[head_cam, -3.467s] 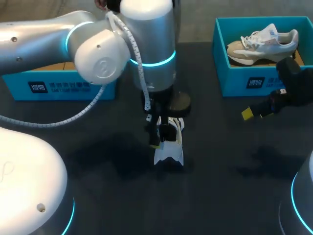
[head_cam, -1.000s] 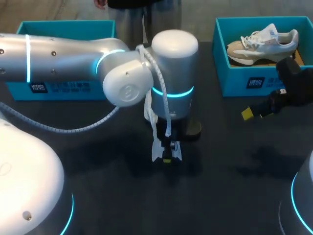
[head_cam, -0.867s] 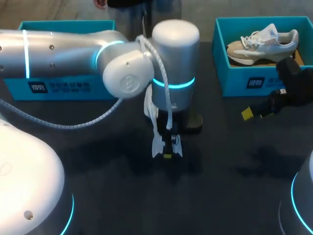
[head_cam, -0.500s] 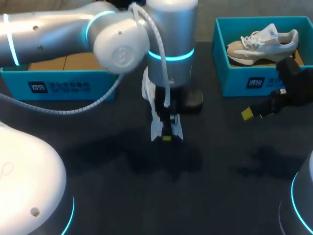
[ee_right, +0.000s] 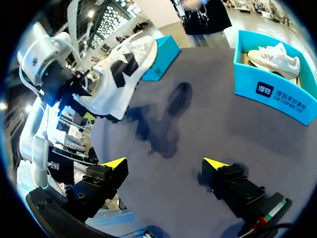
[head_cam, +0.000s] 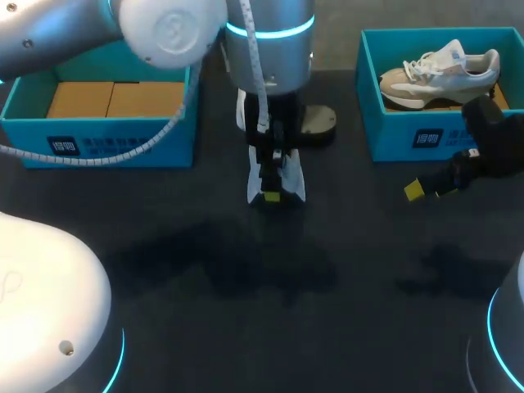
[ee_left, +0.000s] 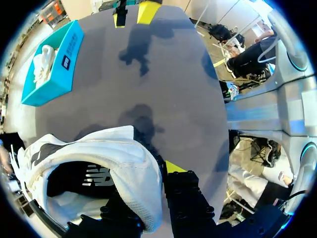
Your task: Take the shoe out of the shoebox, open the shoe tongue, remove and reinsert the insole, then place the shoe into the shoebox
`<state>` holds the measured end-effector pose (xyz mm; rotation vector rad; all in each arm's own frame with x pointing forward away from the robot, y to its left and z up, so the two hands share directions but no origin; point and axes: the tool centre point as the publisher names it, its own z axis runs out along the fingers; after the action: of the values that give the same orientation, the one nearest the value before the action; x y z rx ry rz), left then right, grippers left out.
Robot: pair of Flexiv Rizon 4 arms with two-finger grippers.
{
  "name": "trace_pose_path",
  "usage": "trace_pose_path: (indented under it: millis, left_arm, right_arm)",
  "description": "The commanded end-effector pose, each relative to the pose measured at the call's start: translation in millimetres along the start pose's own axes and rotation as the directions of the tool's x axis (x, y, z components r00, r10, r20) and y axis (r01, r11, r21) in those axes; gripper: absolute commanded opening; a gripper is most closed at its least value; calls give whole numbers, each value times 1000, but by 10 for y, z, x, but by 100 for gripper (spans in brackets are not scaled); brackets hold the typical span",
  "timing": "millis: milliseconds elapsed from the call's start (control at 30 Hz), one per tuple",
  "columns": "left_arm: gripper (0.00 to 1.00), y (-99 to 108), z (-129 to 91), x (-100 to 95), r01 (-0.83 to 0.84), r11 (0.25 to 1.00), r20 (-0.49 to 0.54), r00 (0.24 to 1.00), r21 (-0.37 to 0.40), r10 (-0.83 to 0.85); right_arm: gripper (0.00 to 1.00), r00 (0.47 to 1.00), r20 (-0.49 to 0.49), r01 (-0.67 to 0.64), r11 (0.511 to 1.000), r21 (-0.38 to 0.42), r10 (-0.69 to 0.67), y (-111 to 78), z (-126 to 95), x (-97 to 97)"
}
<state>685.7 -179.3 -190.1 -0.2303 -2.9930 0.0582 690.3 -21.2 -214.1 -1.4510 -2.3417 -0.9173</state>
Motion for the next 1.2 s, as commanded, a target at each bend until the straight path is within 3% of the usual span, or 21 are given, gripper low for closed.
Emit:
trace_pose_path:
  millis: [33,667,1200]
  left_arm:
    - [0,9,-151,83,-16,1000,23,1000,-4,16]
    - [0,9,-151,83,-16,1000,23,1000,-4,16]
    - [0,544,-213,162,-148,987,50,987,-55,151]
  right_arm:
    - [100,1000,2,-1,1000,1,1,0,6,2]
    - [100,1000,2,-1,1000,1,1,0,6,2]
    - [100,1000,2,-1,1000,1,1,0,6,2]
